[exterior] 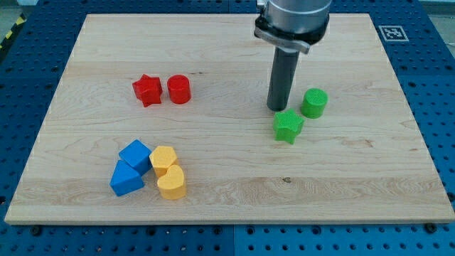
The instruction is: Push the green circle to the right of the green star
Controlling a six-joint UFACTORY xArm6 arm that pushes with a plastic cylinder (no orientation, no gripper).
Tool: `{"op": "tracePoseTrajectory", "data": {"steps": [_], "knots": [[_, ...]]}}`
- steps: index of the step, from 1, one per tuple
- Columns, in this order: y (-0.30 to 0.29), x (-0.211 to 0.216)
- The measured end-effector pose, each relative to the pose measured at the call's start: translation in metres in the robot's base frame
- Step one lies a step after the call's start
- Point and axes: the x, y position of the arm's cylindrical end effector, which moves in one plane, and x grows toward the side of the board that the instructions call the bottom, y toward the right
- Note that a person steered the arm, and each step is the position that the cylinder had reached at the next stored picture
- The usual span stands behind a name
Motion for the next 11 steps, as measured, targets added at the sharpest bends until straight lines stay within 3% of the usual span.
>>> {"op": "tracePoseTrajectory", "data": {"steps": [1, 3, 5, 8, 11], "knots": [[0.025, -0.02], [0.076, -0.016], [0.075, -0.007], [0.071, 0.042], [0.028, 0.008]]}}
